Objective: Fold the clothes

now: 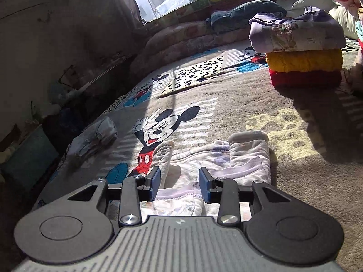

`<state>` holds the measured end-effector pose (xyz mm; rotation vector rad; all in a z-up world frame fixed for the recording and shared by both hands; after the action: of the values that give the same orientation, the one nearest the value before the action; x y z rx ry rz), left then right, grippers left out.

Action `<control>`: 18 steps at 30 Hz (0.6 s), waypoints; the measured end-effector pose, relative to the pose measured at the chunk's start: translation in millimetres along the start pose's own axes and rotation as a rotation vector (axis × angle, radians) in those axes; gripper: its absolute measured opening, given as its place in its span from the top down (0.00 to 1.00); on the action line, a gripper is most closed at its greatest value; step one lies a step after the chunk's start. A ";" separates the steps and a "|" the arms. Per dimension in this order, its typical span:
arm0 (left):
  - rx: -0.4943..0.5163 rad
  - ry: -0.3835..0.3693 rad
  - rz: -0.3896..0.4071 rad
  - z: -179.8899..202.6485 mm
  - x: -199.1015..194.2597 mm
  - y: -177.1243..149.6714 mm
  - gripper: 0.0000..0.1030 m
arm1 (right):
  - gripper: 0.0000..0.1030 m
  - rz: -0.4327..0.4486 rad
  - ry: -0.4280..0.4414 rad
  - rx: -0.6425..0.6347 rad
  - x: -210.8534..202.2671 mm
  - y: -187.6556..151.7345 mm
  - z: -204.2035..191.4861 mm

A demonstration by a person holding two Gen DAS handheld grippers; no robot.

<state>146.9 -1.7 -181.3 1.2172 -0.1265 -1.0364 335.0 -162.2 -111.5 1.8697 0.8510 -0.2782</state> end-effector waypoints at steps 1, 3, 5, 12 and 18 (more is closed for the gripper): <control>-0.004 -0.001 -0.001 -0.4 0.2 0.2 0.36 | 0.60 -0.025 0.000 -0.018 3.8 -4.2 1.3; -0.009 -0.002 -0.001 -1.5 0.7 0.5 0.36 | 0.60 -0.076 0.003 -0.046 12.3 -13.1 2.3; -0.010 -0.001 -0.001 -1.3 0.5 -0.1 0.36 | 0.60 -0.115 0.016 -0.049 19.9 -21.0 3.5; -0.017 -0.004 -0.005 -1.6 0.4 -1.1 0.36 | 0.85 -0.129 0.122 0.021 21.2 -29.5 1.6; -0.051 -0.020 -0.016 -5.3 2.1 -0.2 0.36 | 0.87 -0.010 0.174 0.026 -1.8 -7.5 -6.3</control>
<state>151.1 0.5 -184.5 1.1638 -0.1055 -1.0595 327.6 -155.7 -113.1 1.9349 0.9791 -0.1346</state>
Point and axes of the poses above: each gripper's, at about its wrist camera, not at the fingertips, and x roughly the way its jaws point, z to its right, y to its top, the point moved 8 cm from there along x, roughly the way its jaws point, and after that the axes turned 2 degrees about -z, right-handed, at the moved point
